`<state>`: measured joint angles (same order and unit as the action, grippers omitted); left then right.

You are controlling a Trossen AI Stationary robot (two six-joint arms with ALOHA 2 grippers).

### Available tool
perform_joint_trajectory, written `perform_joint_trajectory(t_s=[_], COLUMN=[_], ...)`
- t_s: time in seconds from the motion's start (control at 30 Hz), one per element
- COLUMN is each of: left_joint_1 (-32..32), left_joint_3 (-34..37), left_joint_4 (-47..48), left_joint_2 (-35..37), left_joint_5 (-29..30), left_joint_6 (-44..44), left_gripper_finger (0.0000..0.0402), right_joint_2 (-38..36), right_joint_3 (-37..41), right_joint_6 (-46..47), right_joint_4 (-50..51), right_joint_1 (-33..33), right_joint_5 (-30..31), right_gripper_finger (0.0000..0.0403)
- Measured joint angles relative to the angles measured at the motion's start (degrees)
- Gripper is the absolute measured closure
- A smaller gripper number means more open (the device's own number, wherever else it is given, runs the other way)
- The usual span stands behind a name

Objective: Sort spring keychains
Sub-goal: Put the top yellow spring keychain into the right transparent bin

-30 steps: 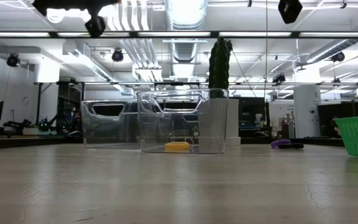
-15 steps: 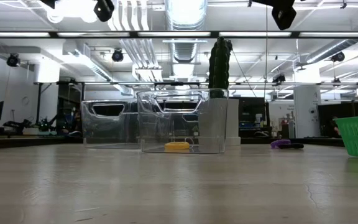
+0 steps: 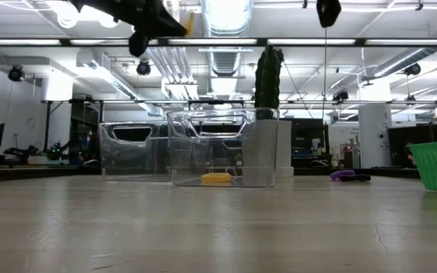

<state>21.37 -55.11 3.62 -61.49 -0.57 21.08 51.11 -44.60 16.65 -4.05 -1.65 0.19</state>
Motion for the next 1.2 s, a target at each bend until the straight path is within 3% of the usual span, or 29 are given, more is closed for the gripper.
perform_joint_trajectory(t_s=[0.27, 0.53, 0.7, 0.93, 1.2], left_joint_1=[-5.87, -10.54, -12.76, -14.66, -16.37], left_joint_3=[-8.24, -20.07, -25.46, -27.83, -28.16], left_joint_4=[-0.07, 3.26, 5.28, 5.52, 6.02], left_joint_2=[-9.51, -16.96, -20.70, -23.51, -23.86], left_joint_5=[9.54, 16.34, 19.67, 21.91, 24.95], left_joint_6=[-1.28, -7.90, -9.59, -11.17, -12.14], left_gripper_finger=[0.0401, 0.0401, 0.0401, 0.0401, 0.0401], right_joint_2=[4.12, 8.44, 12.10, 19.06, 25.13], right_joint_3=[-0.68, -6.10, -12.16, -21.55, -29.97], right_joint_6=[-5.12, -10.16, -14.81, -17.47, -19.90], right_joint_4=[-1.74, -1.74, 4.02, 12.74, 19.80], right_joint_1=[-0.13, -0.13, -0.13, -0.24, -0.84], right_joint_5=[5.12, 10.66, 17.19, 21.18, 23.59], right_gripper_finger=[0.0264, 0.0193, 0.0158, 0.0138, 0.0142])
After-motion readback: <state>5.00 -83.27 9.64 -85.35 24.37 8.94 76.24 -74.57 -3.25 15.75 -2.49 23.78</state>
